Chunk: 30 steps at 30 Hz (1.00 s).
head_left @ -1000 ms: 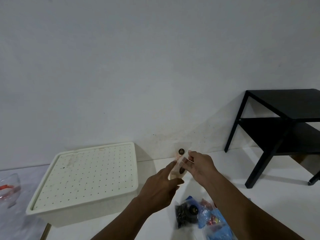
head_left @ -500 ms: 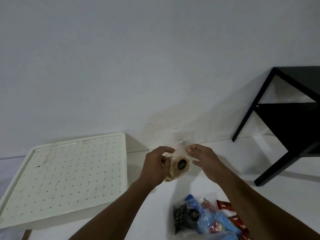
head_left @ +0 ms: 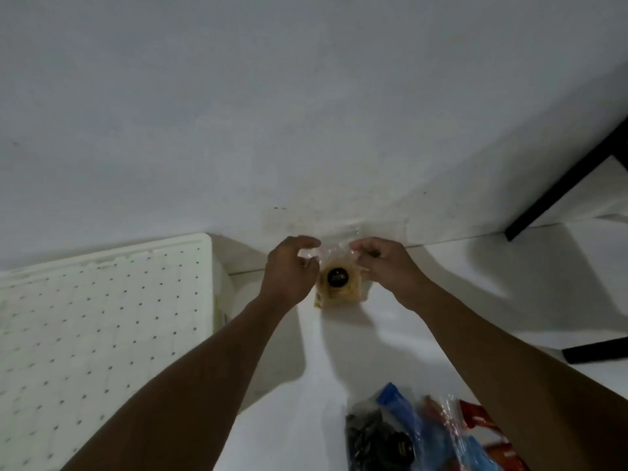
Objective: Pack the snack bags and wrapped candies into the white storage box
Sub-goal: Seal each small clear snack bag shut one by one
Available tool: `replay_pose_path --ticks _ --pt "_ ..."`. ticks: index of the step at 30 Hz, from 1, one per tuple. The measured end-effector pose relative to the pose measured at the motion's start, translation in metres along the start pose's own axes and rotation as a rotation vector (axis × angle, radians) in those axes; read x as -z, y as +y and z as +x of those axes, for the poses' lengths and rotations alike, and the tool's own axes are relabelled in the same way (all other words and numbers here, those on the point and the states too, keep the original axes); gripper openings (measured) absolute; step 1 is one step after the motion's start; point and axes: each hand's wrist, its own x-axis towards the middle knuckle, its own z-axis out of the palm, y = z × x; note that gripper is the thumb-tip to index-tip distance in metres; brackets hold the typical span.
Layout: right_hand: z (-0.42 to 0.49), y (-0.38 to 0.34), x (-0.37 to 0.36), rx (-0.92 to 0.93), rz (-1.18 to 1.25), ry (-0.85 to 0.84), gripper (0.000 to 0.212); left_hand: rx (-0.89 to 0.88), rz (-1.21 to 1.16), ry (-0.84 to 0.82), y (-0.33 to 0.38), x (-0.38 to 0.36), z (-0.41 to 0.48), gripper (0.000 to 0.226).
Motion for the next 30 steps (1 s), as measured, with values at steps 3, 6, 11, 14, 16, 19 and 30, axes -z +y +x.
replay_pose_path --ticks 3,6,11,14,16,19,30 --pt "0.006 0.001 -0.006 0.012 -0.027 0.084 0.025 -0.087 0.04 0.03 -0.005 0.0 0.005 0.032" --pt "-0.006 -0.001 -0.006 0.064 -0.102 0.2 0.028 -0.125 0.122 0.039 -0.008 0.002 -0.013 0.035" --pt "-0.057 0.007 -0.004 0.003 -0.111 0.206 0.02 -0.055 0.111 0.0 -0.001 0.01 -0.067 0.04" --pt "-0.104 0.019 -0.008 -0.063 -0.165 0.085 0.018 0.056 0.105 -0.172 0.003 0.008 -0.113 0.037" --pt "-0.139 0.03 -0.014 -0.102 -0.181 0.053 0.019 0.108 0.094 -0.279 0.004 0.004 -0.149 0.035" --pt "-0.192 0.052 -0.026 -0.178 -0.211 0.034 0.017 0.1 0.161 -0.465 0.0 -0.004 -0.202 0.03" --pt "-0.32 0.137 -0.067 -0.409 -0.455 -0.02 0.019 0.13 0.363 -0.676 -0.039 -0.025 -0.305 0.052"
